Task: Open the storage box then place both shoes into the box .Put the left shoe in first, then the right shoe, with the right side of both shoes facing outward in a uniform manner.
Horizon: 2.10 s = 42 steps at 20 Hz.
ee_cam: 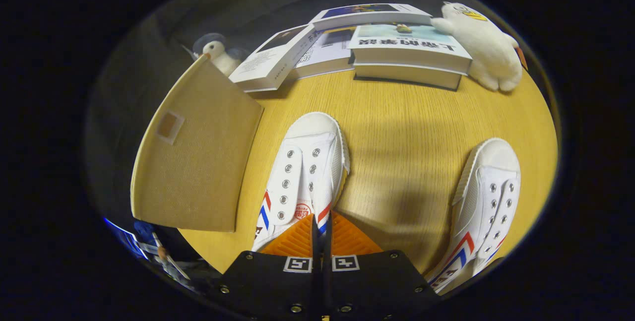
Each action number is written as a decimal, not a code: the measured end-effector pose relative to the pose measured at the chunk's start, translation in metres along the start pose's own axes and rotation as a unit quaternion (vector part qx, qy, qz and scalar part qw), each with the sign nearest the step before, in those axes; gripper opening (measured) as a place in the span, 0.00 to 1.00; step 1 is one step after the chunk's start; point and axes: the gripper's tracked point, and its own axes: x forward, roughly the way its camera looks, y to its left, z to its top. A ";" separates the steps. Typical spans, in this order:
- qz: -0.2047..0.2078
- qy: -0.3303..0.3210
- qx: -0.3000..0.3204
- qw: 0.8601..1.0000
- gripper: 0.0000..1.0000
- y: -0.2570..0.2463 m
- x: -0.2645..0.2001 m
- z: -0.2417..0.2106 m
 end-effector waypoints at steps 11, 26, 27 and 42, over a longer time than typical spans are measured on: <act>0.017 -0.023 0.046 0.999 0.00 0.022 -0.086 0.032; 0.055 -0.055 -0.001 0.997 0.00 0.115 -0.160 0.083; 0.059 -0.053 -0.008 0.997 0.00 0.124 -0.160 0.087; 0.091 0.020 -0.085 0.992 0.00 0.261 -0.068 0.104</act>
